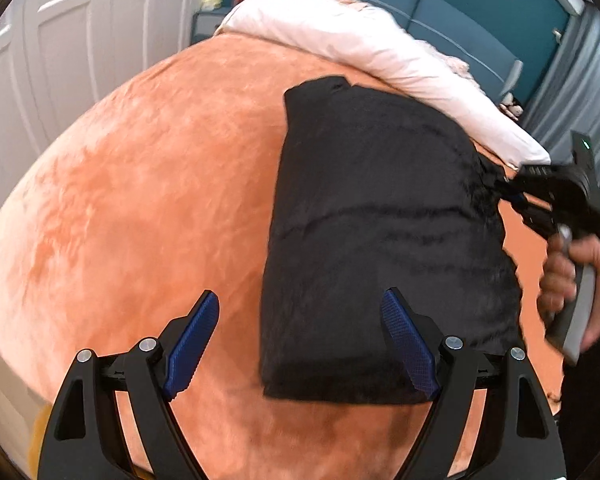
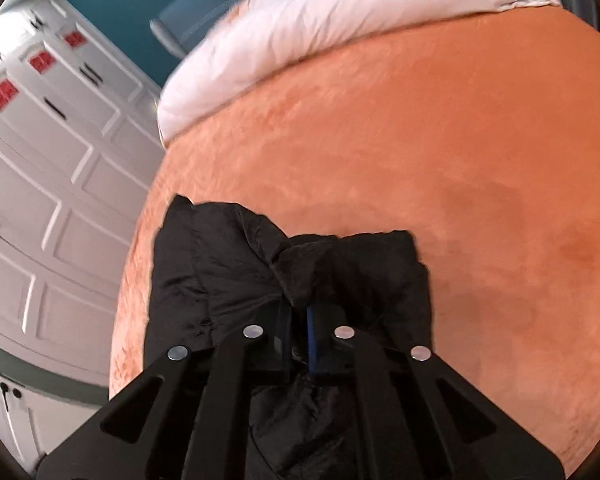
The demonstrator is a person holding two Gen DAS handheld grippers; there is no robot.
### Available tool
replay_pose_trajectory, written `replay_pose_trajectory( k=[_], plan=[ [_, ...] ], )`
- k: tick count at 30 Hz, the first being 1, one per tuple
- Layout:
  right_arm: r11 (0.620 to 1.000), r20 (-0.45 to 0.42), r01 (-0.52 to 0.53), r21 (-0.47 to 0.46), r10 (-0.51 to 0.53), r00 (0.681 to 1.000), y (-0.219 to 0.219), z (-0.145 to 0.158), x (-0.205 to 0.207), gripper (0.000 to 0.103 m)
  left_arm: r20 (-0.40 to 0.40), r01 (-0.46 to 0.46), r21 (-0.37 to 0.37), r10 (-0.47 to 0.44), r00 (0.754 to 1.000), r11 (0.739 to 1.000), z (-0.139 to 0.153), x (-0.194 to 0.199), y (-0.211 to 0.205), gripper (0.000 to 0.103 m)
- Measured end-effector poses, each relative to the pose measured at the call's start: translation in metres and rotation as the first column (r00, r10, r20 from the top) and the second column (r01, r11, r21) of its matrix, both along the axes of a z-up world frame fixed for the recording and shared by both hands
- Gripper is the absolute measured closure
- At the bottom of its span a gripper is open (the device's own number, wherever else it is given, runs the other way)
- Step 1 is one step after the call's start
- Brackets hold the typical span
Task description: Fold large clothes
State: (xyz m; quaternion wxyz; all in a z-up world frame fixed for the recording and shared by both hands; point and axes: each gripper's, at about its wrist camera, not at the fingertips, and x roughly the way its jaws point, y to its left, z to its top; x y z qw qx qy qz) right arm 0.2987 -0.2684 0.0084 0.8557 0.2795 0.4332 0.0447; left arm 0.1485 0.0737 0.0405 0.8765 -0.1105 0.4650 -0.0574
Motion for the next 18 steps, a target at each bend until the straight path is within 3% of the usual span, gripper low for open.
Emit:
replay_pose_trajectory(
  k=[3, 6, 8, 11, 14, 16, 18],
  plan=[
    [0.995, -0.004, 0.052, -0.080, -0.053, 0.999, -0.012, -0.018, -0.031, 0.100, 0.015, 0.051, 0.014, -0.051, 0.999, 0.999, -0.001, 0.008, -0.017, 0.022],
    [0.987, -0.052, 0.032, -0.155, -0.040, 0.998, -0.009, -0.051, -0.036, 0.098, -0.018, 0.084, 0.041, -0.083, 0.996, 0.996, -0.021, 0.017, -0.035, 0.017],
    [0.963, -0.075, 0.004, -0.268, -0.025, 0.997, 0.003, -0.070, -0.031, 0.095, -0.007, 0.088, 0.018, -0.088, 0.996, 0.996, -0.027, 0.018, -0.040, 0.007],
    [0.911, -0.100, -0.065, -0.407, 0.026, 0.995, 0.022, -0.077, -0.020, 0.094, -0.032, 0.092, 0.009, -0.092, 0.995, 0.996, -0.034, 0.026, -0.047, 0.005],
    [0.900, -0.133, -0.121, -0.418, 0.071, 0.989, 0.024, -0.073, -0.013, 0.094, -0.075, 0.075, 0.018, -0.073, 0.995, 0.997, -0.038, 0.033, -0.051, 0.005],
    [0.918, -0.125, -0.106, -0.381, 0.063, 0.990, 0.016, -0.056, -0.018, 0.094, -0.089, 0.073, 0.049, -0.068, 0.994, 0.996, -0.034, 0.033, -0.056, 0.005],
    [0.959, -0.060, -0.041, -0.280, 0.025, 0.998, -0.001, -0.028, -0.042, 0.093, -0.081, 0.087, 0.091, -0.080, 0.993, 0.992, -0.027, 0.029, -0.061, 0.007]
  ],
)
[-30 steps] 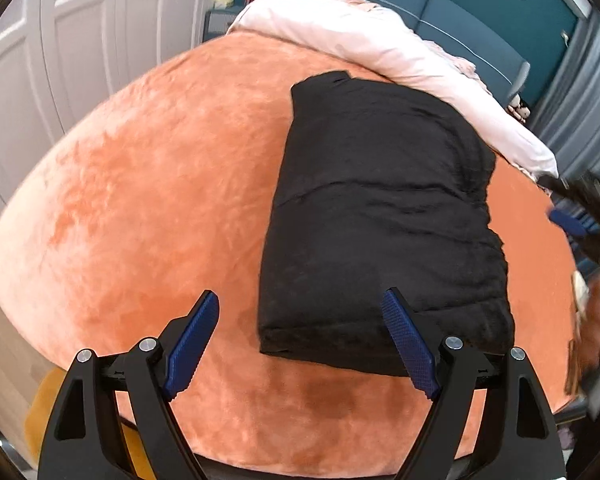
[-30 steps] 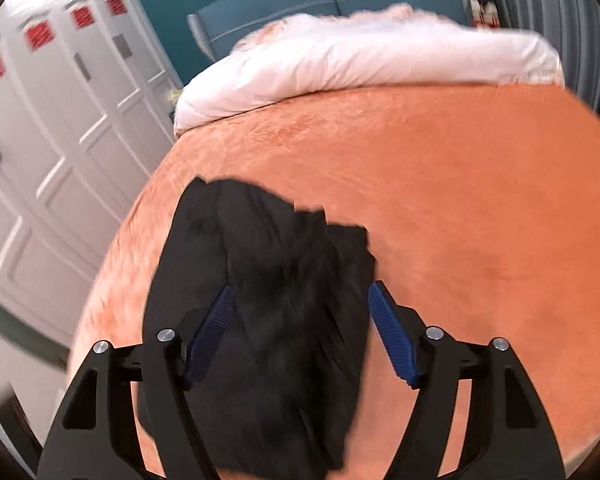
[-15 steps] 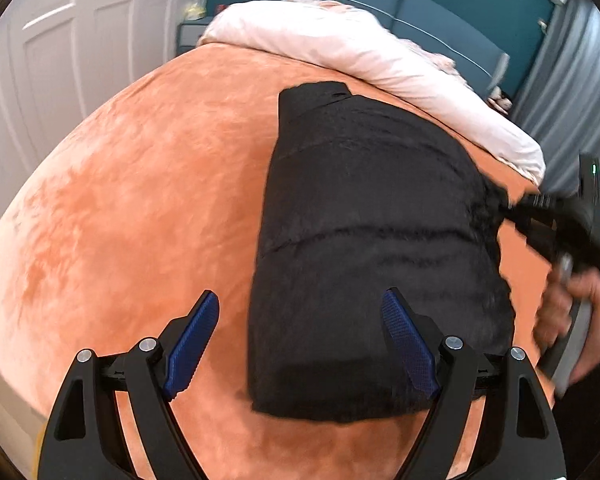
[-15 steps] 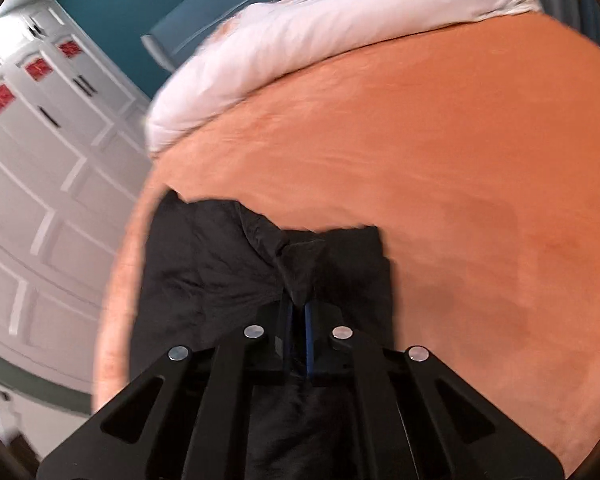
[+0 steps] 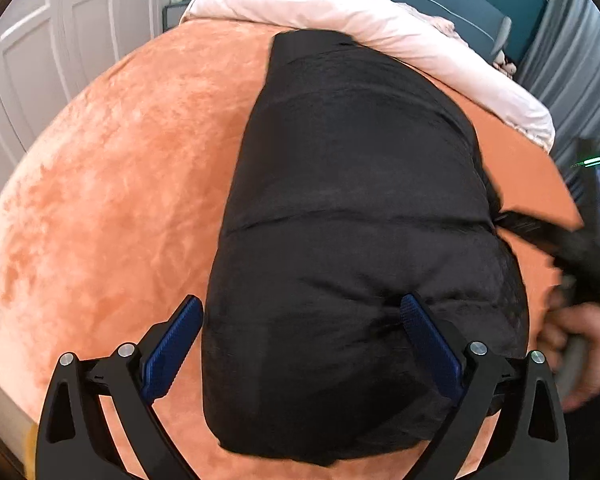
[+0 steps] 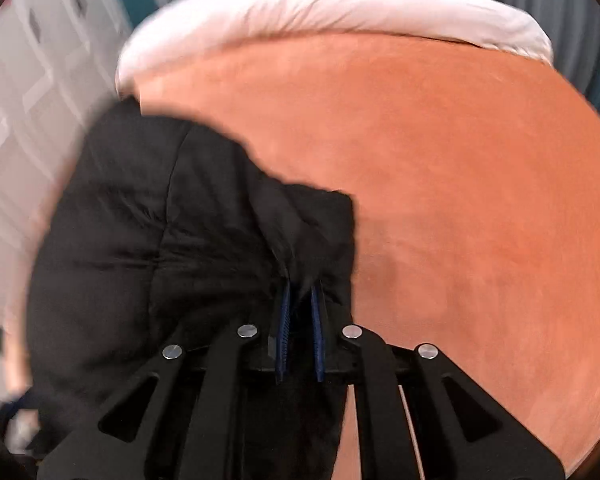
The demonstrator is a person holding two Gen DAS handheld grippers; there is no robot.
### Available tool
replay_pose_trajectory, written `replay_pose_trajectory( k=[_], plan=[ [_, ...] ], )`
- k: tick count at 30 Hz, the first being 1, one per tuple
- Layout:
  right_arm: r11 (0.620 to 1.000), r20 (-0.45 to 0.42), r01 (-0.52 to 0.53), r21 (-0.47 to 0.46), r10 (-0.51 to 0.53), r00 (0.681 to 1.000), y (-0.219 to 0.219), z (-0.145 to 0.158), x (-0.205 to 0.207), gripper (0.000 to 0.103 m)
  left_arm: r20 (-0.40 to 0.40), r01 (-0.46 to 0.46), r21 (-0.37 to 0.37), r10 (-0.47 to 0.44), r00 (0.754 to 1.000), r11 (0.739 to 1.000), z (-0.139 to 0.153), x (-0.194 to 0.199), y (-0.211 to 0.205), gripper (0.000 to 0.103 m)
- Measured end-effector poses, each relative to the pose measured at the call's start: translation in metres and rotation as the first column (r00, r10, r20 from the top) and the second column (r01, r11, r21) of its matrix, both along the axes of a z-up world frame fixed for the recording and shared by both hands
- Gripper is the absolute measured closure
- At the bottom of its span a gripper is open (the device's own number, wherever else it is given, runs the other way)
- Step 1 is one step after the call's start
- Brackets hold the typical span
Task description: Fold large clothes
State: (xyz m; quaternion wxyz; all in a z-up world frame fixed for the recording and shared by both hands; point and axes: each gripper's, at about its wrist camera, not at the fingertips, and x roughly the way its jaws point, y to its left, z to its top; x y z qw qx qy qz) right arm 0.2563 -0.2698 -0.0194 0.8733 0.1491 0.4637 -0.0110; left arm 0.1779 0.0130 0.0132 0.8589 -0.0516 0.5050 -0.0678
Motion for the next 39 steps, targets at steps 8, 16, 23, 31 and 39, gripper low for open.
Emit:
replay_pose_trajectory(
  k=[8, 16, 23, 31, 39],
  plan=[
    [0.989, -0.013, -0.120, 0.085, 0.122, 0.992, 0.016, 0.022, -0.077, 0.092, 0.012, -0.009, 0.039, 0.009, 1.000, 0.999, 0.006, -0.010, -0.004, 0.007],
    [0.975, -0.077, -0.213, -0.071, 0.207, 0.975, 0.057, -0.047, -0.082, 0.092, 0.002, -0.010, 0.041, 0.010, 1.000, 0.999, -0.001, -0.015, -0.005, 0.005],
    [0.987, -0.027, -0.161, -0.002, 0.161, 0.987, 0.046, 0.005, -0.111, 0.091, 0.045, -0.041, 0.092, 0.037, 0.998, 0.995, 0.012, -0.036, 0.005, 0.005],
    [0.980, -0.066, -0.178, -0.088, 0.172, 0.983, 0.061, -0.007, -0.151, 0.088, 0.062, -0.069, 0.107, 0.063, 0.996, 0.992, 0.016, -0.066, 0.005, 0.009],
    [0.969, 0.051, -0.170, -0.180, 0.182, 0.982, 0.074, 0.028, -0.207, 0.062, 0.096, -0.068, 0.139, 0.055, 0.994, 0.988, 0.017, -0.097, -0.003, 0.009]
  ],
)
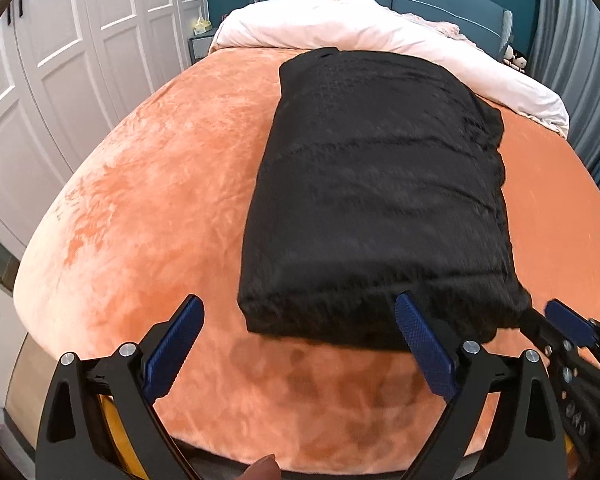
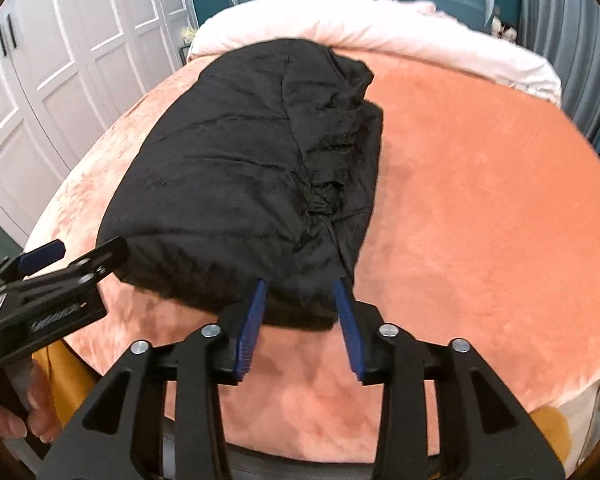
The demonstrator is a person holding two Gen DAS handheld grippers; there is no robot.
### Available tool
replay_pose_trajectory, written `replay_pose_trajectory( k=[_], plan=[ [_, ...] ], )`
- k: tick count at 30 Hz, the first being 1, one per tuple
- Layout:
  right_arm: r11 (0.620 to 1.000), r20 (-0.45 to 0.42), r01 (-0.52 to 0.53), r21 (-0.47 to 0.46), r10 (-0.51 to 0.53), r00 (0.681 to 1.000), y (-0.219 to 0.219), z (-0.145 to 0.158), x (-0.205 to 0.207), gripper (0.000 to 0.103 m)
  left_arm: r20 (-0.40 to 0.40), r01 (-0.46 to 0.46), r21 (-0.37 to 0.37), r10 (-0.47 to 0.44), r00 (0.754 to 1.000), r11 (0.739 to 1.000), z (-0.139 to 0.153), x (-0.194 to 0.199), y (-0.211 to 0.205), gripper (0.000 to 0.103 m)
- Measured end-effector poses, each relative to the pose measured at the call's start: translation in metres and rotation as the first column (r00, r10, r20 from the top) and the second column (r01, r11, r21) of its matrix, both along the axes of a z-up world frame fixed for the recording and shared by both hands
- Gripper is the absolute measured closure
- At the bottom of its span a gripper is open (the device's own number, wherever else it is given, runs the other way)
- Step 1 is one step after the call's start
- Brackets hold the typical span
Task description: Fold large clothes
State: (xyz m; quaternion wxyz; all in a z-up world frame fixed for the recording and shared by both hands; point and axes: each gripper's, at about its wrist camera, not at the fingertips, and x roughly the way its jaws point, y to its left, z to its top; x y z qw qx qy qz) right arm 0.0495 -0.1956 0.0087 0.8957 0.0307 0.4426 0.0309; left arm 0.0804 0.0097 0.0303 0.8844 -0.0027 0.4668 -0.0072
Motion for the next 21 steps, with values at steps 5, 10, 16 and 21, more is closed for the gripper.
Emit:
replay_pose_trajectory(
  k=[5, 10, 16, 21],
  plan=[
    [0.999, 0.044, 0.048, -0.004, -0.047, 0.998, 0.006, -0.001, -0.032, 0.047, 0.031, 0.004, 0.032, -0.005, 0.999, 0.999, 0.001, -0.014, -0.011, 0.009],
    [0.996, 0.061, 0.087, -0.005, -0.087, 0.994, 0.000, -0.006, -0.042, 0.045, 0.058, 0.013, 0.051, -0.016, 0.998, 0.999, 0.003, -0.027, -0.021, 0.009],
    [0.995, 0.062, 0.101, -0.018, -0.099, 0.993, -0.001, -0.011, -0.047, 0.044, 0.084, 0.002, 0.073, -0.008, 0.996, 0.997, 0.003, -0.040, -0.028, 0.009],
    [0.995, 0.060, 0.100, -0.030, -0.098, 0.993, 0.004, -0.016, -0.055, 0.043, 0.089, 0.004, 0.065, -0.010, 0.996, 0.998, 0.001, -0.044, -0.029, 0.009]
  ],
)
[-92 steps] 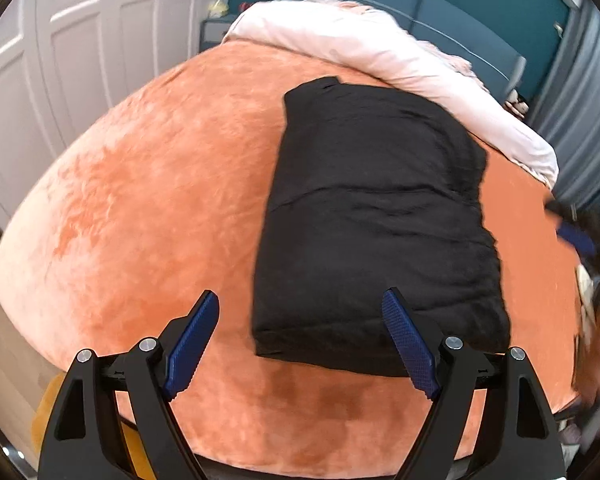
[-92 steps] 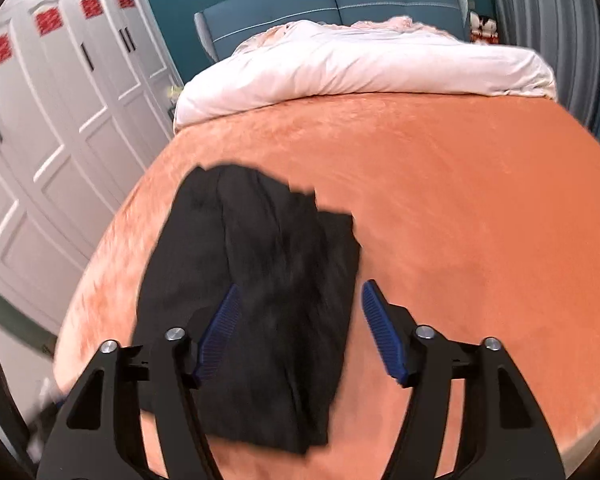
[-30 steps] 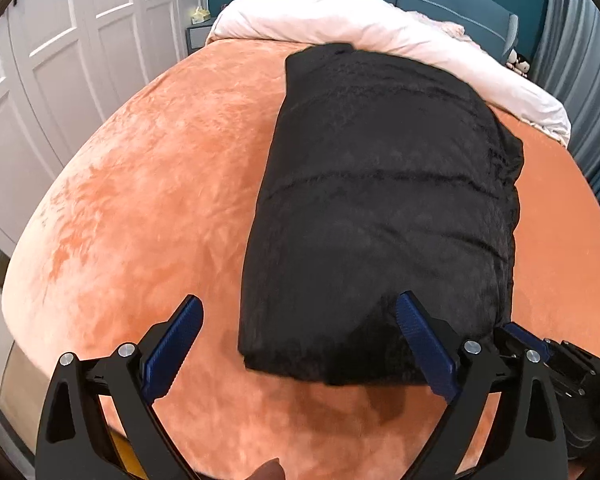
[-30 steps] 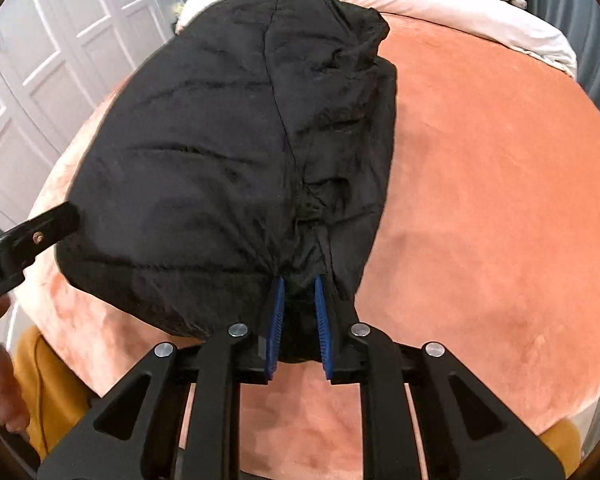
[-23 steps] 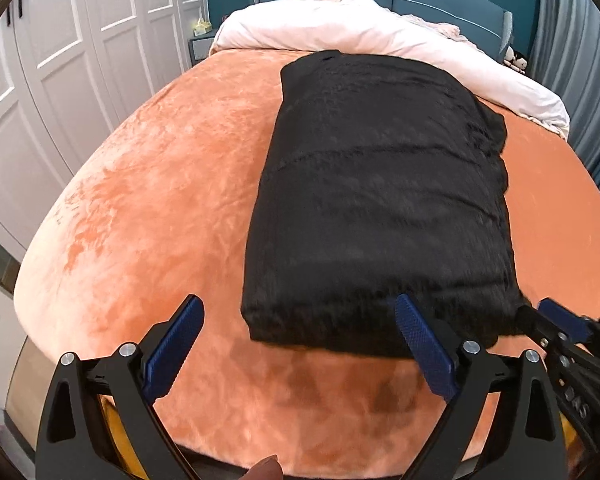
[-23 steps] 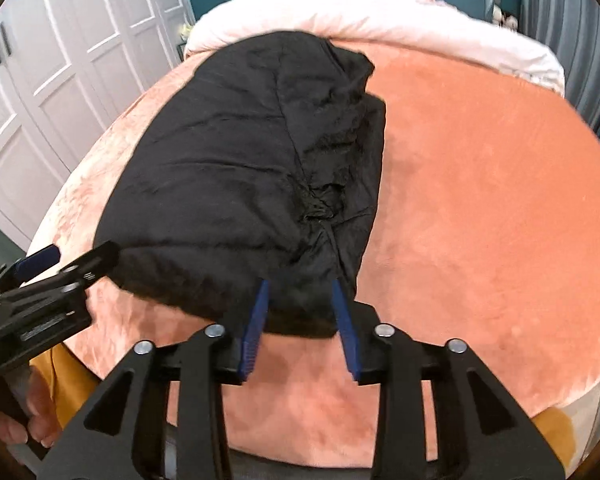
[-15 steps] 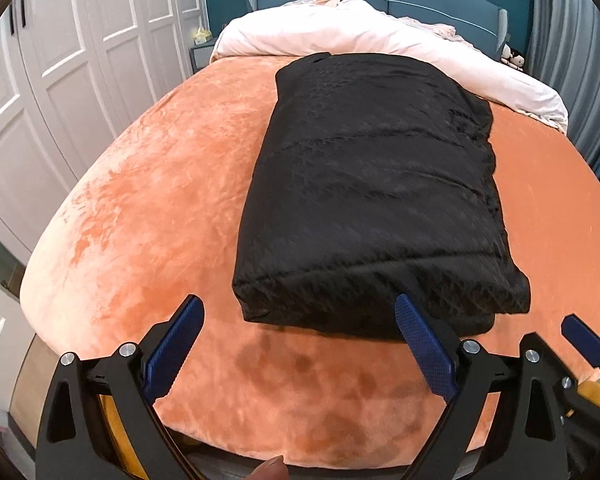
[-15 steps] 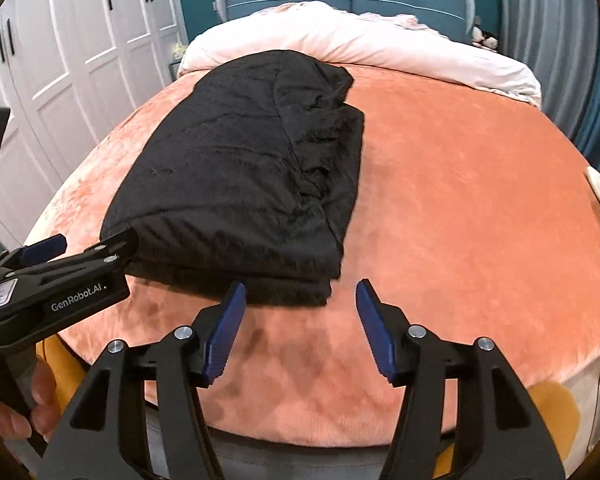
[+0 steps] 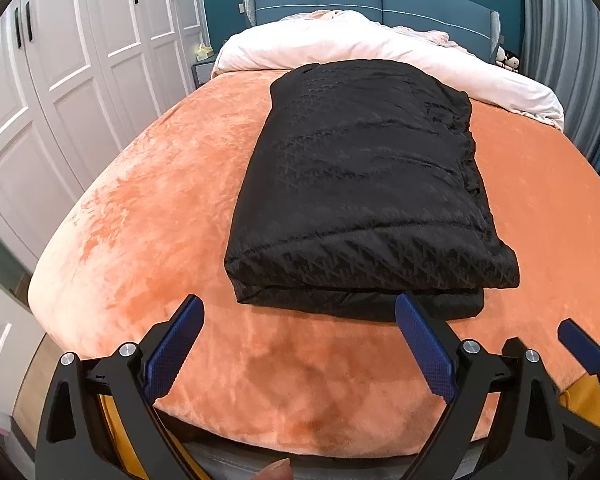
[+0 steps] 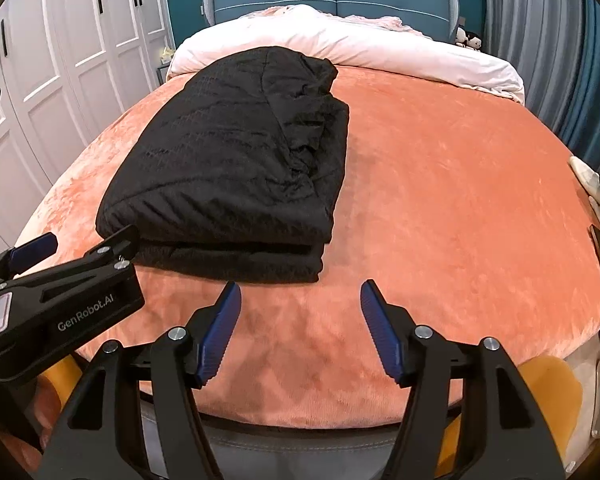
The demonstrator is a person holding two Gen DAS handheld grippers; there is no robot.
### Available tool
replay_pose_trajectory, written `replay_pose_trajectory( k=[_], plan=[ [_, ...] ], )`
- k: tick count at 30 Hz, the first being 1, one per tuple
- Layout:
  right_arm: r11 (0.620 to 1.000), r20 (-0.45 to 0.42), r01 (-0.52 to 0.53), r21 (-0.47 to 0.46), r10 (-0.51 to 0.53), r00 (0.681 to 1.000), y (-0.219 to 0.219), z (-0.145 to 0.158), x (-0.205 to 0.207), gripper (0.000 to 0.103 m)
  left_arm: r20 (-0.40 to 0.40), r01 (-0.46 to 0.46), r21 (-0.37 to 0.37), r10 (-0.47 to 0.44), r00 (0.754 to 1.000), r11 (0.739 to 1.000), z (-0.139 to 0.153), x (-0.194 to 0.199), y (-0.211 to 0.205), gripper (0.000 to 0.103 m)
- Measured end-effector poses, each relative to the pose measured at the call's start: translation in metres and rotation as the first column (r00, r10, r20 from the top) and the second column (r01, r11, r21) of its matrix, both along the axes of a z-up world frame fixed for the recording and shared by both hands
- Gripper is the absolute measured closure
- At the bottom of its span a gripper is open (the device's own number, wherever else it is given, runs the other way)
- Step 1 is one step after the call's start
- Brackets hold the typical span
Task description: Fold large clothes
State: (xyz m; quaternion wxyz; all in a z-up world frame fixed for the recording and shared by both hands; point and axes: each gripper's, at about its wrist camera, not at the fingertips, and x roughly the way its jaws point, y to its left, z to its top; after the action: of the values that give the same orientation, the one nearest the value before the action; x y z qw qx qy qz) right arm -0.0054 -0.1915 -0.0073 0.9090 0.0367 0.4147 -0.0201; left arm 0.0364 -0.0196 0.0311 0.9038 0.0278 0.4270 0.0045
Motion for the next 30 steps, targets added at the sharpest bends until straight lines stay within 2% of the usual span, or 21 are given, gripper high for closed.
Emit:
replay_pose_trajectory(
  k=[5, 18, 30],
  plan=[
    [1.000, 0.009, -0.008, -0.005, 0.008, 1.000, 0.006, 0.001, -0.005, 0.039, -0.007, 0.005, -0.006, -0.005, 1.000, 1.000, -0.005, -0.005, -0.002, 0.009],
    [1.000, 0.006, 0.009, -0.026, -0.009, 1.000, 0.008, -0.003, -0.010, 0.039, -0.002, -0.009, 0.009, 0.009, 1.000, 1.000, -0.010, -0.008, 0.005, 0.009],
    [0.999, -0.030, 0.000, -0.043, -0.001, 1.000, 0.011, -0.017, -0.008, 0.038, -0.010, -0.030, 0.065, 0.031, 0.999, 0.997, -0.023, -0.008, 0.002, 0.009]
  ],
)
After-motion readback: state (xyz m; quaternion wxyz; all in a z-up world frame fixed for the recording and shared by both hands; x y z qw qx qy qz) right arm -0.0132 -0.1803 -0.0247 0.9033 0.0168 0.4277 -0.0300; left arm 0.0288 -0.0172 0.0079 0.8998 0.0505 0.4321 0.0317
